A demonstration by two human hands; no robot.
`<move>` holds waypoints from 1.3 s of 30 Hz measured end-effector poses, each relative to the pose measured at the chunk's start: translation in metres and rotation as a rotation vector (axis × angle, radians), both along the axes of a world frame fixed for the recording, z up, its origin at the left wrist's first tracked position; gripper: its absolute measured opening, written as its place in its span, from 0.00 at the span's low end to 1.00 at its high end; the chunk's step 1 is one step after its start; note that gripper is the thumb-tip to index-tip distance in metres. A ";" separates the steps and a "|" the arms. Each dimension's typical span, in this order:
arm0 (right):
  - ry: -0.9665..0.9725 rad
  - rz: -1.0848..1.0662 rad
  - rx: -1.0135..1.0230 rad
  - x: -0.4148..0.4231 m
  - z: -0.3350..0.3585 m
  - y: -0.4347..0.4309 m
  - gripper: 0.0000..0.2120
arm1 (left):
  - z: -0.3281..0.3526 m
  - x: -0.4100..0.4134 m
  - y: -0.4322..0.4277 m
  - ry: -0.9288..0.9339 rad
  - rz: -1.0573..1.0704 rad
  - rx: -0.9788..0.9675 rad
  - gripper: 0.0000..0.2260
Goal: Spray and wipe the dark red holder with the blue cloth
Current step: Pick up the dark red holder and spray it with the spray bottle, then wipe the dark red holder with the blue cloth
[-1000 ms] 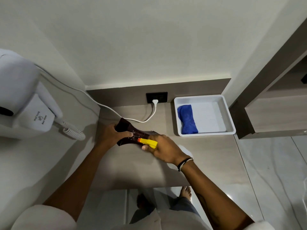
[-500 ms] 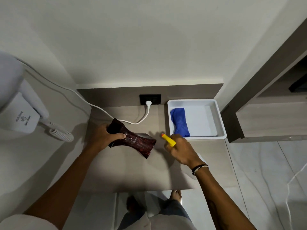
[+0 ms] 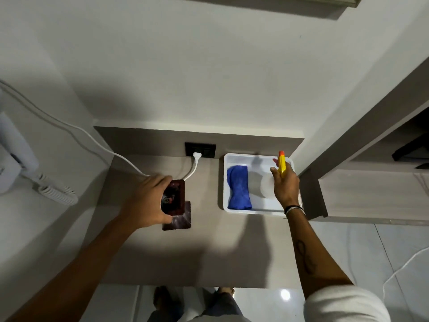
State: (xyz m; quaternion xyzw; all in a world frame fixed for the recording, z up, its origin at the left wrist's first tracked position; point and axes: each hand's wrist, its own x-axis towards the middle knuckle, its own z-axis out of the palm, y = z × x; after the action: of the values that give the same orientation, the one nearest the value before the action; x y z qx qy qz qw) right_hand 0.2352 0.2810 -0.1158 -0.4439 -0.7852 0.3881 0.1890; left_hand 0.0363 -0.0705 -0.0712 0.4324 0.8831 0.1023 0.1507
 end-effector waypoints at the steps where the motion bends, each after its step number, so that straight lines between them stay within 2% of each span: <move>1: 0.013 -0.010 -0.016 -0.001 -0.004 0.000 0.22 | -0.002 0.002 0.000 0.018 -0.009 0.000 0.52; 8: 0.091 -0.095 -0.072 -0.001 -0.018 0.014 0.26 | -0.007 0.011 -0.003 0.046 -0.018 0.014 0.52; 11: 0.084 -0.139 -0.059 0.003 -0.021 0.014 0.31 | -0.007 0.011 -0.002 0.040 -0.021 0.019 0.52; 13: 0.057 -0.208 0.168 0.005 -0.022 0.001 0.35 | -0.008 0.013 -0.003 0.045 -0.021 0.035 0.50; 14: 0.082 -0.208 0.330 0.005 -0.023 -0.008 0.33 | -0.009 0.014 -0.003 0.044 -0.020 0.044 0.50; 16: 0.137 -0.043 0.552 -0.007 -0.029 -0.029 0.26 | -0.012 0.016 -0.002 0.042 -0.016 0.059 0.50; 17: 0.096 0.105 0.570 -0.016 -0.035 -0.039 0.24 | -0.014 0.016 -0.002 0.049 -0.018 0.067 0.50; 19: -0.158 0.429 0.515 -0.035 -0.048 -0.053 0.25 | -0.018 0.015 -0.002 0.070 -0.038 0.076 0.51; 21: -0.462 0.629 0.435 -0.047 -0.059 -0.058 0.31 | -0.023 0.016 -0.004 0.093 -0.070 0.082 0.51; 23: -0.658 0.700 0.391 -0.057 -0.067 -0.054 0.34 | -0.026 0.016 -0.007 0.100 -0.081 0.080 0.53; 25: -0.735 0.706 0.357 -0.063 -0.071 -0.051 0.36 | -0.027 0.016 -0.010 0.086 -0.066 0.099 0.53; 30: -0.781 0.677 0.380 -0.070 -0.085 -0.059 0.37 | -0.027 0.017 -0.011 0.060 -0.056 0.147 0.53; 33: -0.758 0.639 0.355 -0.072 -0.090 -0.060 0.45 | -0.029 0.016 -0.012 0.054 -0.043 0.179 0.52; 36: -0.680 0.583 0.251 -0.074 -0.080 -0.058 0.40 | -0.027 0.012 -0.010 -0.007 0.008 0.227 0.48; 39: -0.436 0.303 0.073 -0.069 -0.057 -0.064 0.32 | -0.026 0.007 -0.017 -0.110 0.057 0.322 0.46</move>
State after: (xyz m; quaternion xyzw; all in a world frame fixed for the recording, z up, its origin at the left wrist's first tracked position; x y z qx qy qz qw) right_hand 0.1657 0.2168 -0.1726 -0.3871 -0.8785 0.2785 -0.0289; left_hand 0.0435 -0.0872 -0.0973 0.4194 0.8577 0.2702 0.1245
